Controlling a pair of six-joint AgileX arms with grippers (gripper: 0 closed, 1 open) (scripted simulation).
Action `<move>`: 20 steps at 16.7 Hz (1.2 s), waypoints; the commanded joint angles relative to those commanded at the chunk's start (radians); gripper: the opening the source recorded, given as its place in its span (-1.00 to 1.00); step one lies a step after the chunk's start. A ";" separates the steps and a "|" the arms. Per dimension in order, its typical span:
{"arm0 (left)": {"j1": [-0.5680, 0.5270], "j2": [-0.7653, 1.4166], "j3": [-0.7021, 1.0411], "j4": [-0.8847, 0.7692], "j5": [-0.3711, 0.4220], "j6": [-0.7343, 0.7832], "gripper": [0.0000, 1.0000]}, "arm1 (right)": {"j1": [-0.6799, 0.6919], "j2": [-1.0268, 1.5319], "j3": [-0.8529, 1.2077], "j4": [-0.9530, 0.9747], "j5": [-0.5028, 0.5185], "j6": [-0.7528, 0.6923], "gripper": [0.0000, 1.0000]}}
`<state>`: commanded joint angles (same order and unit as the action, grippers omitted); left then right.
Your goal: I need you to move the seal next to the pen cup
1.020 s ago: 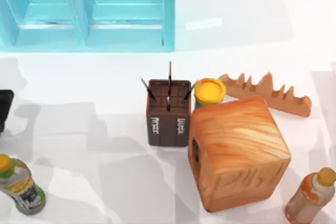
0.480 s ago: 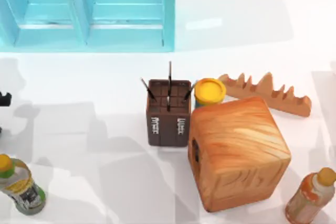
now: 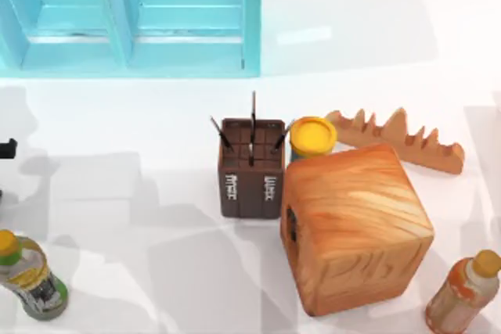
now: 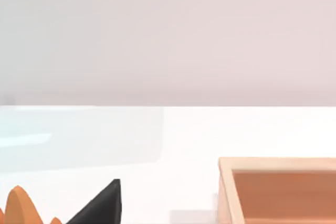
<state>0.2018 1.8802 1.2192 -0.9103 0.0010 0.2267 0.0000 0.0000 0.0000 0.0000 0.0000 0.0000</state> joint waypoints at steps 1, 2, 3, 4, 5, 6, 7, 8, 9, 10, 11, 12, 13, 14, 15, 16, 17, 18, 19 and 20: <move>0.000 0.000 0.000 0.000 0.000 0.000 -1.00 | 0.000 0.000 0.000 0.000 0.000 0.000 1.00; 0.000 0.000 0.000 0.000 0.000 0.000 -1.00 | 0.000 0.000 0.000 0.000 0.000 0.000 1.00; 0.000 0.000 0.000 0.000 0.000 0.000 -1.00 | 0.000 0.000 0.000 0.000 0.000 0.000 1.00; 0.000 0.000 0.000 0.000 0.000 0.000 -1.00 | 0.000 0.000 0.000 0.000 0.000 0.000 1.00; 0.000 0.000 0.000 0.000 0.000 0.000 -1.00 | 0.000 0.000 0.000 0.000 0.000 0.000 1.00; -0.002 -0.001 0.000 0.000 0.000 0.001 -1.00 | 0.000 0.000 0.000 0.000 0.000 0.000 1.00; -0.004 -0.001 0.003 -0.003 0.000 -0.001 -1.00 | 0.000 0.000 0.000 0.000 0.000 0.000 1.00; -0.016 -0.001 0.016 -0.016 0.000 -0.013 -1.00 | 0.000 0.000 0.000 0.000 0.000 0.000 1.00; -0.036 -0.003 0.040 -0.039 0.000 -0.034 -1.00 | 0.000 0.000 0.000 0.000 0.000 0.000 1.00; -0.066 -0.006 0.073 -0.074 0.000 -0.063 -1.00 | 0.000 0.000 0.000 0.000 0.000 0.000 1.00; -0.100 -0.010 0.113 -0.119 0.000 -0.098 -1.00 | 0.000 0.000 0.000 0.000 0.000 0.000 1.00; -0.140 -0.016 0.157 -0.174 0.000 -0.137 -1.00 | 0.000 0.000 0.000 0.000 0.000 0.000 1.00; -0.182 -0.023 0.203 -0.236 0.000 -0.180 -1.00 | 0.000 0.000 0.000 0.000 0.000 0.000 1.00; -0.227 -0.032 0.250 -0.300 0.000 -0.224 -1.00 | 0.000 0.000 0.000 0.000 0.000 0.000 1.00; -0.271 -0.042 0.296 -0.362 0.000 -0.269 -1.00 | 0.000 0.000 0.000 0.000 0.000 0.000 1.00; -0.314 -0.052 0.340 -0.418 0.000 -0.312 -1.00 | 0.000 0.000 0.000 0.000 0.000 0.000 1.00; -0.353 -0.063 0.379 -0.464 0.000 -0.351 -1.00 | 0.000 0.000 0.000 0.000 0.000 0.000 1.00; -0.386 -0.074 0.412 -0.499 0.000 -0.385 -1.00 | 0.000 0.000 0.000 0.000 0.000 0.000 1.00; -0.411 -0.082 0.436 -0.524 0.000 -0.409 -1.00 | 0.000 0.000 0.000 0.000 0.000 0.000 1.00; -0.425 -0.088 0.450 -0.538 0.000 -0.423 -1.00 | 0.000 0.000 0.000 0.000 0.000 0.000 1.00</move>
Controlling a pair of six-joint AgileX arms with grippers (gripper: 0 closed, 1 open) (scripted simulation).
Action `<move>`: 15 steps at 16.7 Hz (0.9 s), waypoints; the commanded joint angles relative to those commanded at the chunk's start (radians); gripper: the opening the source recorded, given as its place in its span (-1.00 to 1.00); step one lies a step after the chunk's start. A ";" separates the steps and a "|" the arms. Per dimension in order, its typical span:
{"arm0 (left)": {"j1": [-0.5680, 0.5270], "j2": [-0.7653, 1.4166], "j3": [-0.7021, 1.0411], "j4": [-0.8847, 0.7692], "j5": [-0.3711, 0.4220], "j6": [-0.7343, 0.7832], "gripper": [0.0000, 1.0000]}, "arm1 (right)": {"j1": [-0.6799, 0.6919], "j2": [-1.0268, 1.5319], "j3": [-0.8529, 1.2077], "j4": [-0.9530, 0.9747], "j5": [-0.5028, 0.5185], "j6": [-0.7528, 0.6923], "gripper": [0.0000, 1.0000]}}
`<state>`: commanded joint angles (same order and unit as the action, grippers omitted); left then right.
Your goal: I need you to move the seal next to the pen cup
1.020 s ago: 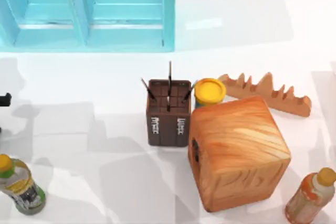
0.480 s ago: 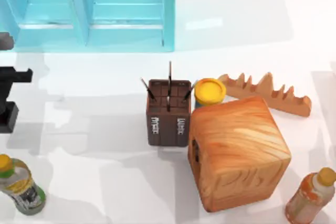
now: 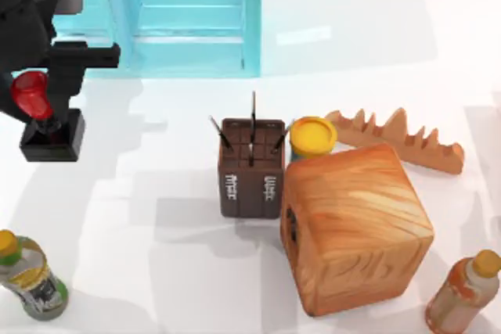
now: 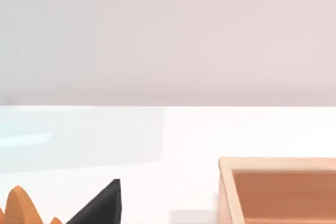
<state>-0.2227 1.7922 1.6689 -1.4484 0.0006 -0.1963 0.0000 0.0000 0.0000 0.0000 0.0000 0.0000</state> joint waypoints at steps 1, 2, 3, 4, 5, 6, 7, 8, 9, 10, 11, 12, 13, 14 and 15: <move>-0.003 -0.002 0.003 -0.003 0.000 -0.003 -1.00 | 0.000 0.000 0.000 0.000 0.000 0.000 1.00; -0.003 -0.002 0.003 -0.003 0.000 -0.003 -1.00 | 0.000 0.000 0.000 0.000 0.000 0.000 1.00; -0.003 -0.002 0.003 -0.003 0.000 -0.003 -1.00 | 0.000 0.000 0.000 0.000 0.000 0.000 1.00; 0.001 0.002 0.001 -0.001 0.001 -0.001 -1.00 | 0.000 0.000 0.000 0.000 0.000 0.000 1.00; -0.002 0.005 0.004 -0.002 0.001 -0.004 -1.00 | 0.000 0.000 0.000 0.000 0.000 0.000 1.00; -0.012 0.017 0.017 -0.008 0.001 -0.014 -1.00 | 0.000 0.000 0.000 0.000 0.000 0.000 1.00; -0.029 0.037 0.041 -0.018 0.001 -0.032 -1.00 | 0.000 0.000 0.000 0.000 0.000 0.000 1.00; -0.052 0.064 0.076 -0.030 0.001 -0.054 -1.00 | 0.000 0.000 0.000 0.000 0.000 0.000 1.00; -0.079 0.095 0.121 -0.045 0.002 -0.080 -1.00 | 0.000 0.000 0.000 0.000 0.000 0.000 1.00; -0.109 0.128 0.174 -0.060 0.002 -0.109 -1.00 | 0.000 0.000 0.000 0.000 0.000 0.000 1.00; -0.140 0.161 0.229 -0.074 0.002 -0.139 -1.00 | 0.000 0.000 0.000 0.000 0.000 0.000 1.00; -0.170 0.192 0.282 -0.088 0.002 -0.170 -1.00 | 0.000 0.000 0.000 0.000 0.000 0.000 1.00; -0.199 0.221 0.327 -0.100 0.002 -0.198 -1.00 | 0.000 0.000 0.000 0.000 0.000 0.000 1.00; -0.224 0.246 0.362 -0.110 0.002 -0.223 -1.00 | 0.000 0.000 0.000 0.000 0.000 0.000 1.00; -0.243 0.265 0.386 -0.117 0.002 -0.242 -1.00 | 0.000 0.000 0.000 0.000 0.000 0.000 1.00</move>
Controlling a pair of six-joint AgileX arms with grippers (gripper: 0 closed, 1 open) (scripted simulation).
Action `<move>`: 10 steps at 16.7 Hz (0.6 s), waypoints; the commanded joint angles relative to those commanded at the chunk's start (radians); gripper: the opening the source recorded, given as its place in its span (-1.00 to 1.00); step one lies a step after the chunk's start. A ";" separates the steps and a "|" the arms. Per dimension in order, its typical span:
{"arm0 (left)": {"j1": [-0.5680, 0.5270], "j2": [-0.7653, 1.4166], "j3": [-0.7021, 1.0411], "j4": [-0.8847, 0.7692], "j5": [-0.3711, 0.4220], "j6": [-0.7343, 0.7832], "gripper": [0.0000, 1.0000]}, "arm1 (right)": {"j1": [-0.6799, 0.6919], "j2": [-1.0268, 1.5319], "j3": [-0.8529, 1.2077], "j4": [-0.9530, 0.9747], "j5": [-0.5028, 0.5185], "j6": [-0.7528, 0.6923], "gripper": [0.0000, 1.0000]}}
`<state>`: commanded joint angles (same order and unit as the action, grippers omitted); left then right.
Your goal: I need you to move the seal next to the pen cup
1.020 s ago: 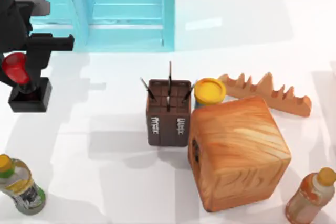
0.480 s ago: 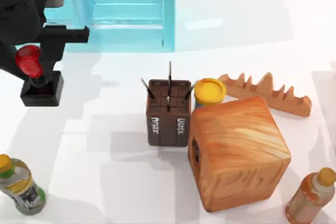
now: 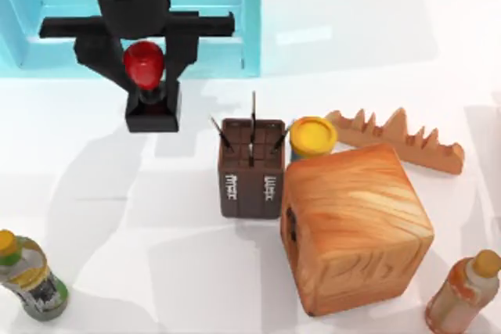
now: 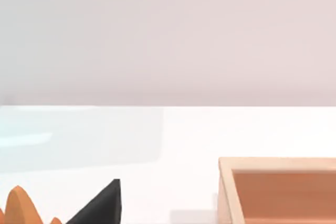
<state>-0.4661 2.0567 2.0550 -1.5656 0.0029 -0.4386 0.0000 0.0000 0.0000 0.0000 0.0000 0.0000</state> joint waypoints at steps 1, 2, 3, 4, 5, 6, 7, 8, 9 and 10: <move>-0.011 0.011 0.014 -0.005 0.000 -0.011 -1.00 | 0.000 0.000 0.000 0.000 0.000 0.000 1.00; -0.014 0.014 0.017 -0.006 0.000 -0.014 -1.00 | 0.000 0.000 0.000 0.000 0.000 0.000 1.00; -0.014 0.014 0.017 -0.006 0.000 -0.014 -1.00 | 0.000 0.000 0.000 0.000 0.000 0.000 1.00; -0.014 0.014 0.017 -0.006 0.000 -0.014 -1.00 | 0.000 0.000 0.000 0.000 0.000 0.000 1.00; -0.010 0.011 0.014 -0.003 0.001 -0.012 -1.00 | 0.000 0.000 0.000 0.000 0.000 0.000 1.00; -0.010 0.010 0.010 0.001 0.001 -0.012 -1.00 | 0.000 0.000 0.000 0.000 0.000 0.000 1.00; -0.011 0.007 -0.001 0.013 0.000 -0.012 -1.00 | 0.000 0.000 0.000 0.000 0.000 0.000 1.00; -0.012 0.005 -0.017 0.024 0.000 -0.012 -1.00 | 0.000 0.000 0.000 0.000 0.000 0.000 1.00; -0.012 0.003 -0.037 0.035 0.000 -0.012 -1.00 | 0.000 0.000 0.000 0.000 0.000 0.000 1.00; -0.013 0.001 -0.054 0.048 0.000 -0.013 -1.00 | 0.000 0.000 0.000 0.000 0.000 0.000 1.00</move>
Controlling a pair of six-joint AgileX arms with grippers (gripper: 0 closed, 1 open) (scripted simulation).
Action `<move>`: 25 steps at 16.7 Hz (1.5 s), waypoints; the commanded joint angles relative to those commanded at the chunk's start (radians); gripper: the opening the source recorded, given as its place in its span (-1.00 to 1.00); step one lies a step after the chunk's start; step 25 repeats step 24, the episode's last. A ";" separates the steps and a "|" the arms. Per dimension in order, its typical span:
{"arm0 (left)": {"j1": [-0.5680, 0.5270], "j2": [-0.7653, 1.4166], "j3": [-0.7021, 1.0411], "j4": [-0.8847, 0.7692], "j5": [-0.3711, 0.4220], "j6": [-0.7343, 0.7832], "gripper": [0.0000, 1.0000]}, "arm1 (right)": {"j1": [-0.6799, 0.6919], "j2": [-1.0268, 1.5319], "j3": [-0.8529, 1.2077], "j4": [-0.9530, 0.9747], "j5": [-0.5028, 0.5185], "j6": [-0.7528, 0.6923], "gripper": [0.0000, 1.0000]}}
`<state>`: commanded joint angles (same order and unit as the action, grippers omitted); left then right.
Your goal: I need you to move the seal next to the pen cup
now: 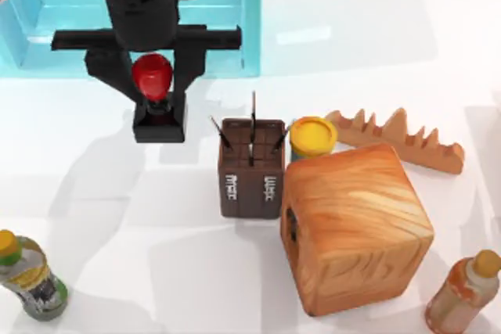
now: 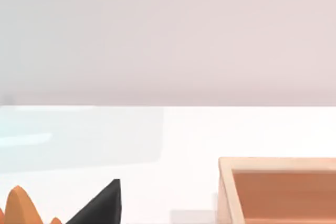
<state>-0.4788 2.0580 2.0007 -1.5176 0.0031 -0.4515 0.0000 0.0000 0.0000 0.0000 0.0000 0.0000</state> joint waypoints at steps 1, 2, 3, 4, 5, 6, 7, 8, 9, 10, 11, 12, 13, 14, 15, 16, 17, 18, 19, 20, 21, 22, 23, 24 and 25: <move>-0.001 -0.002 -0.010 0.011 0.000 0.000 -1.00 | 0.000 0.000 0.000 0.000 0.000 0.000 1.00; -0.001 -0.002 -0.012 0.014 0.000 -0.001 -1.00 | 0.000 0.000 0.000 0.000 0.000 0.000 1.00; -0.001 -0.002 -0.012 0.014 0.000 -0.001 -1.00 | 0.000 0.000 0.000 0.000 0.000 0.000 1.00; -0.001 -0.002 -0.012 0.014 0.000 -0.001 -1.00 | 0.000 0.000 0.000 0.000 0.000 0.000 1.00; -0.001 -0.002 -0.012 0.014 0.000 -0.001 -1.00 | 0.000 0.000 0.000 0.000 0.000 0.000 1.00; -0.001 -0.002 -0.012 0.014 0.000 -0.001 -0.85 | 0.000 0.000 0.000 0.000 0.000 0.000 1.00; -0.001 -0.002 -0.012 0.014 0.000 -0.001 -0.70 | 0.000 0.000 0.000 0.000 0.000 0.000 1.00; -0.001 -0.002 -0.012 0.014 0.000 -0.001 -0.55 | 0.000 0.000 0.000 0.000 0.000 0.000 1.00; -0.001 -0.002 -0.012 0.014 0.000 -0.001 -0.40 | 0.000 0.000 0.000 0.000 0.000 0.000 1.00; -0.001 -0.002 -0.012 0.014 0.000 -0.001 -0.25 | 0.000 0.000 0.000 0.000 0.000 0.000 1.00; -0.001 -0.002 -0.012 0.014 0.000 -0.001 -0.10 | 0.000 0.000 0.000 0.000 0.000 0.000 1.00; -0.001 -0.002 -0.012 0.014 0.000 -0.001 0.06 | 0.000 0.000 0.000 0.000 0.000 0.000 1.00; -0.001 -0.002 -0.012 0.014 0.000 -0.001 0.21 | 0.000 0.000 0.000 0.000 0.000 0.000 1.00; -0.001 -0.002 -0.012 0.014 0.000 -0.001 0.36 | 0.000 0.000 0.000 0.000 0.000 0.000 1.00; -0.001 -0.002 -0.012 0.014 0.000 -0.001 0.51 | 0.000 0.000 0.000 0.000 0.000 0.000 1.00; -0.001 -0.002 -0.012 0.014 0.000 -0.001 0.66 | 0.000 0.000 0.000 0.000 0.000 0.000 1.00; -0.001 -0.002 -0.012 0.014 0.000 -0.001 0.81 | 0.000 0.000 0.000 0.000 0.000 0.000 1.00; -0.001 -0.002 -0.012 0.014 0.000 -0.001 0.96 | 0.000 0.000 0.000 0.000 0.000 0.000 1.00; -0.001 -0.002 -0.012 0.014 0.000 -0.001 1.00 | 0.000 0.000 0.000 0.000 0.000 0.000 1.00; -0.001 -0.002 -0.012 0.014 0.000 -0.001 1.00 | 0.000 0.000 0.000 0.000 0.000 0.000 1.00; -0.001 -0.002 -0.012 0.014 0.000 -0.001 1.00 | 0.000 0.000 0.000 0.000 0.000 0.000 1.00; -0.001 -0.002 -0.012 0.014 0.000 -0.001 1.00 | 0.000 0.000 0.000 0.000 0.000 0.000 1.00; -0.001 -0.002 -0.012 0.014 0.000 -0.001 1.00 | 0.000 0.000 0.000 0.000 0.000 0.000 1.00; -0.001 -0.002 -0.012 0.014 0.000 -0.001 1.00 | 0.000 0.000 0.000 0.000 0.000 0.000 1.00; -0.001 -0.002 -0.012 0.014 0.000 -0.001 1.00 | 0.000 0.000 0.000 0.000 0.000 0.000 1.00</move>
